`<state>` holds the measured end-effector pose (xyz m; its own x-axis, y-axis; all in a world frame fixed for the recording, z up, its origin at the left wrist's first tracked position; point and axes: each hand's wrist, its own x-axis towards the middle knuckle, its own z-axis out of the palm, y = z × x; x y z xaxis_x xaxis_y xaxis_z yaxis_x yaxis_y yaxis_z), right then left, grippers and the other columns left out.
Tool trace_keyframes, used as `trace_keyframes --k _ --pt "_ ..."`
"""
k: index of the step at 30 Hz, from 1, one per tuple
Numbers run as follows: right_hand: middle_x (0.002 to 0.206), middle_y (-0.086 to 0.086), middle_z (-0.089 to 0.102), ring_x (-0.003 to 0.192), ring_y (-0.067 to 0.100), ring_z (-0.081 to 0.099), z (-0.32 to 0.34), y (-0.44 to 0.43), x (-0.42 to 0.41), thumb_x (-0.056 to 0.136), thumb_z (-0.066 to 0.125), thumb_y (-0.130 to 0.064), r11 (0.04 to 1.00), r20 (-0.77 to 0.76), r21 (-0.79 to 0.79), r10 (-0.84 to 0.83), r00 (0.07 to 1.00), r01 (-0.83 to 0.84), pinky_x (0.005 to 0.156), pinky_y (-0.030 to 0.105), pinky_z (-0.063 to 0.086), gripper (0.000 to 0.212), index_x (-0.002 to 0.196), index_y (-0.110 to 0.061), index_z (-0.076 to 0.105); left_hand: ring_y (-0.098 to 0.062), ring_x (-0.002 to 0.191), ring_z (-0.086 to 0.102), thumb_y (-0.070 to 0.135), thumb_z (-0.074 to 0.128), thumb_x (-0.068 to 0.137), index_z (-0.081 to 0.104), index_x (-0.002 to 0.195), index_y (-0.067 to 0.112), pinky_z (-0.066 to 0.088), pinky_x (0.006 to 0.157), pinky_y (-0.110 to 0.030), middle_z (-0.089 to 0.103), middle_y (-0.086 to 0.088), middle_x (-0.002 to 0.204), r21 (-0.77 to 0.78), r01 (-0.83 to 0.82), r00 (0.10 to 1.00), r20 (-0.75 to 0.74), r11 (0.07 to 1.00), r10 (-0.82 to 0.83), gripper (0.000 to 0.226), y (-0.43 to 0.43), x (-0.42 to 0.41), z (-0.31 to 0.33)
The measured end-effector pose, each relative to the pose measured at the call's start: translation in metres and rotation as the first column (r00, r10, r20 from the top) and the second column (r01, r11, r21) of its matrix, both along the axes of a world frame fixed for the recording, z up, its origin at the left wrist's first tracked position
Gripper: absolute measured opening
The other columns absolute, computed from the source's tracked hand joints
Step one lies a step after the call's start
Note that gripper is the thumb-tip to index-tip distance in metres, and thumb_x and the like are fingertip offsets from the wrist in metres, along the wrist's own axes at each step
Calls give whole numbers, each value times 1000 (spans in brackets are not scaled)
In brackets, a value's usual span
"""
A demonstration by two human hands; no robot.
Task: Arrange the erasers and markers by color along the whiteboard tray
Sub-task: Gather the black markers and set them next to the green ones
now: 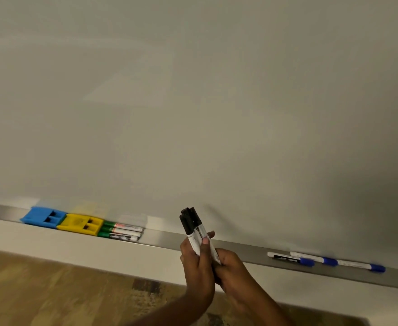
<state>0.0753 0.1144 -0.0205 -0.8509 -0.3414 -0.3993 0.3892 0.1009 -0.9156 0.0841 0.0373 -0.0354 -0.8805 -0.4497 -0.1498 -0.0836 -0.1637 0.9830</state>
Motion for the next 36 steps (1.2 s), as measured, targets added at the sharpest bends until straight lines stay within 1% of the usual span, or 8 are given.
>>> trace_keyframes --k 4,9,14,18,24,26,30,36 --pt "115 5 71 112 19 65 2 -23 -2 101 44 -19 982 25 -159 102 994 -97 97 39 53 29 122 -22 64 -30 94 63 39 46 95 63 102 32 54 81 -48 69 -5 100 6 -29 999 -15 1000 29 20 -28 0 -1" --pt "104 7 74 101 19 70 -2 -51 -10 100 49 -22 993 12 -56 102 995 -102 89 40 57 24 113 -25 68 -35 84 67 26 46 99 68 97 15 55 71 -60 69 -15 87 79 20 999 44 997 -24 25 -61 -3 -5" --pt "77 15 62 63 21 61 -6 -69 -23 97 51 -7 994 70 -69 94 993 -89 56 29 51 18 102 -2 68 -27 59 66 24 52 96 64 96 10 48 40 -29 70 -10 75 82 82 997 -7 993 -82 18 -97 -8 -8" --pt "81 12 60 62 19 58 -14 -77 -38 94 53 -1 998 141 -13 69 988 -68 54 27 47 14 104 4 61 -6 68 65 22 58 92 61 104 18 48 52 -18 71 3 82 -13 37 999 -5 999 -37 12 -134 -29 -19" --pt "98 18 56 62 19 60 -45 -90 -69 92 58 -2 964 188 245 56 981 -102 52 23 52 19 109 8 57 -13 59 65 35 49 96 50 105 17 49 56 -27 71 -3 87 -233 1 986 162 973 38 20 -192 -45 -50" --pt "97 15 57 60 17 60 -55 -96 -80 92 59 -5 942 175 308 80 981 -131 51 22 53 16 106 3 56 -17 68 67 38 48 96 49 106 17 50 65 -34 72 -5 93 -407 72 974 225 911 23 24 -207 -47 -60" --pt "88 11 57 57 15 58 -72 -107 -98 92 59 -7 893 154 416 114 981 -169 51 22 54 14 104 0 55 -19 84 65 37 56 91 51 113 19 42 66 -26 69 1 99 -754 275 942 336 597 -9 30 -228 -53 -75" --pt "100 16 51 53 17 55 -89 -114 -115 92 59 -5 844 212 494 117 970 -210 44 20 49 21 109 2 49 -22 98 57 21 62 83 60 115 13 46 80 -32 65 -6 110 -911 356 927 317 206 -200 33 -245 -64 -93"
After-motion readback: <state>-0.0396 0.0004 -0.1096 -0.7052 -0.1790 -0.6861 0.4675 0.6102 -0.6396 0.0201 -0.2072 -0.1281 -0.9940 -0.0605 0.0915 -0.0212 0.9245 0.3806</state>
